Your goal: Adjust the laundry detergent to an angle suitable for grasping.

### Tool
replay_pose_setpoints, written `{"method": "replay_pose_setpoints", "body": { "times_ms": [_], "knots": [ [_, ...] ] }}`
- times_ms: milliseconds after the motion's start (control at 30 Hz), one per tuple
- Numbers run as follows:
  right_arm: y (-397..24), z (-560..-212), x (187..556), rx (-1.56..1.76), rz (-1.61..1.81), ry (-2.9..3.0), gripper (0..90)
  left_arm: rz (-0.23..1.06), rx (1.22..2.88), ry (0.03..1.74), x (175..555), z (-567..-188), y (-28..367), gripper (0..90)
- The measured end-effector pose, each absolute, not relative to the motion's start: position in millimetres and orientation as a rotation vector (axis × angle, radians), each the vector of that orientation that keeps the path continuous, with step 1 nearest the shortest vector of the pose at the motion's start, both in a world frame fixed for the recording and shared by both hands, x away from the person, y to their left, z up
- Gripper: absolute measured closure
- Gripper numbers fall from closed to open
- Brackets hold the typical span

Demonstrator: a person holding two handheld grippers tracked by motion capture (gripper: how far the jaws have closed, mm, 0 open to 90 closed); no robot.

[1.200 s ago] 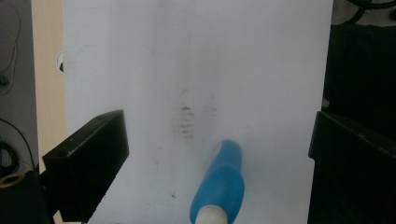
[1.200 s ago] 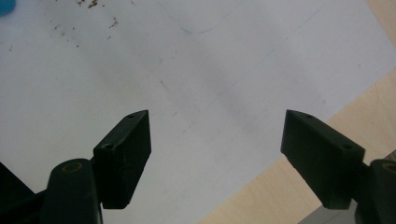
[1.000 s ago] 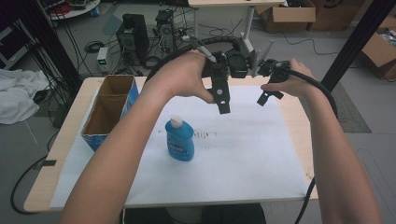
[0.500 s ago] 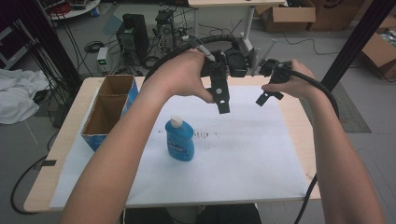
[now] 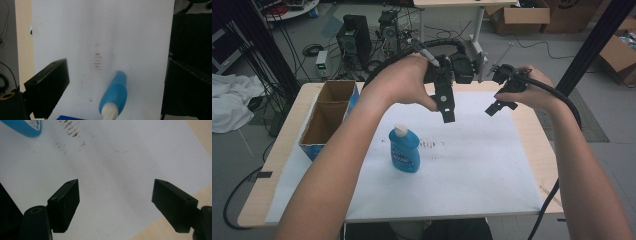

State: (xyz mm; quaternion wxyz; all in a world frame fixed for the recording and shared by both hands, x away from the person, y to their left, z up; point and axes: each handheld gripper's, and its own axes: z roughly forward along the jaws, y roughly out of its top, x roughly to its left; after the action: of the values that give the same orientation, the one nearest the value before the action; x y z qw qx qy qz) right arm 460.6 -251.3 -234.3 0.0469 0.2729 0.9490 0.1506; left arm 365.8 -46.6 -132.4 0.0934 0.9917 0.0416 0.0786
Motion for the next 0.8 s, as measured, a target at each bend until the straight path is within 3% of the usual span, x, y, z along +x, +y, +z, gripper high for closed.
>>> {"method": "replay_pose_setpoints", "body": {
  "times_ms": [800],
  "knots": [
    [-245,-258,405,0.561,0.791,2.867,21.4,0.221,2.937,0.149,367,-131,-36,6.8]
  ]
}}
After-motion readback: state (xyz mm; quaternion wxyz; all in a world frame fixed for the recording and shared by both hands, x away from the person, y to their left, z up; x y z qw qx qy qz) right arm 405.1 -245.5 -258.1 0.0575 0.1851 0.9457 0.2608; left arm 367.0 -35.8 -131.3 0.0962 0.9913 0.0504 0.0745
